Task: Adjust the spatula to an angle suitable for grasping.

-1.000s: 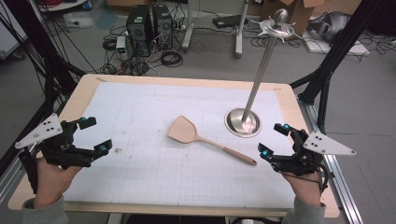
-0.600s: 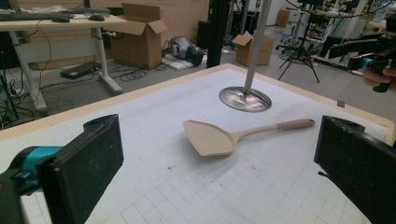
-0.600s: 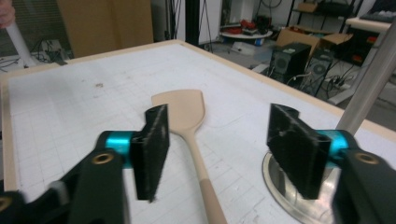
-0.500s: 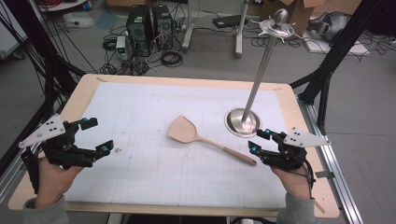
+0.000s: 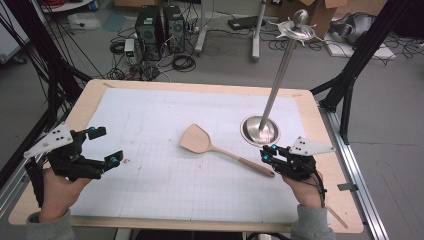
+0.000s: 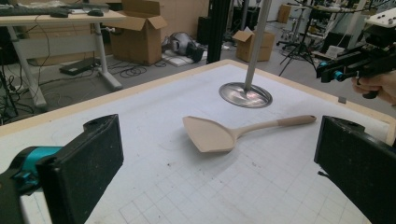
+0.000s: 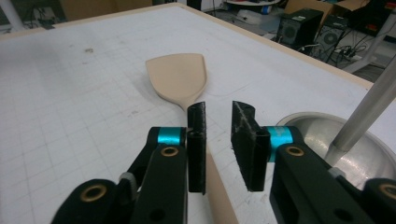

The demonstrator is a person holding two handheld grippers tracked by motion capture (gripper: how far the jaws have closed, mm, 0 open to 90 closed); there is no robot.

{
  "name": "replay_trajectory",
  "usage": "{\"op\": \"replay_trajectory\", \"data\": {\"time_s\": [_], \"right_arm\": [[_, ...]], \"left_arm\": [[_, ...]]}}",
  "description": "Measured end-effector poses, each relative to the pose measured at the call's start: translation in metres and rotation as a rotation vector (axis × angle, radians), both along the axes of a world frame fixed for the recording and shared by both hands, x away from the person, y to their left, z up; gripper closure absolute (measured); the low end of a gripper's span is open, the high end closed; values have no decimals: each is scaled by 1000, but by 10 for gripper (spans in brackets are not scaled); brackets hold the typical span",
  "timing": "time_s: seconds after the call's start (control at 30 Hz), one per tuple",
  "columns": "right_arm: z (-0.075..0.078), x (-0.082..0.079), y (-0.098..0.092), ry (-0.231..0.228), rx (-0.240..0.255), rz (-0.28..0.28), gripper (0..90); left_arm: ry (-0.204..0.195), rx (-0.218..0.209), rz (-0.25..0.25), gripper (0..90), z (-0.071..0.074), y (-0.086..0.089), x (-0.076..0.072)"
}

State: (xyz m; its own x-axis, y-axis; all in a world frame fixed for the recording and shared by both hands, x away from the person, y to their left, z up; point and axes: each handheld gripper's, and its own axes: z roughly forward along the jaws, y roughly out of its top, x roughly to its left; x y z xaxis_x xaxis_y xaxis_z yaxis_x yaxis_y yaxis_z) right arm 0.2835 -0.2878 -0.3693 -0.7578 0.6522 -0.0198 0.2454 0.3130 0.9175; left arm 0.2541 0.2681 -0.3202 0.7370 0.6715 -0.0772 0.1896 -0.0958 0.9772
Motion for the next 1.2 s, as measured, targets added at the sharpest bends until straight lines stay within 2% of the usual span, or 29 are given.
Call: {"op": "replay_trajectory", "data": {"time_s": [0.03, 0.07, 0.2, 0.3, 0.5, 0.53, 0.7, 0.73, 1.2], "right_arm": [[0, 0, 0, 0, 0, 0, 768], [-2, 1, 2, 2, -12, -1, 815], [-7, 4, 4, 7, -30, -7, 893], [-12, 7, 6, 18, -37, 0, 893], [-18, 12, 11, 69, -53, 18, 893], [-20, 13, 12, 59, -58, 21, 893], [-28, 17, 12, 89, -49, 21, 894], [-32, 20, 11, 109, -47, 21, 893], [-48, 27, 17, 164, -86, 46, 894]], "left_arm": [[-1, 2, -2, 17, 0, 0, 0], [-1, 2, -2, 17, 0, 0, 0], [-1, 1, 0, 17, 0, 0, 0], [0, 0, 1, 17, -1, 0, 0], [4, 7, -2, 17, -2, 0, 1], [5, 4, -1, 17, -2, -1, 2], [7, 2, 0, 17, -3, -1, 2], [8, 4, 0, 17, -3, -1, 2], [18, 12, -5, 17, -6, -4, 5]]}}
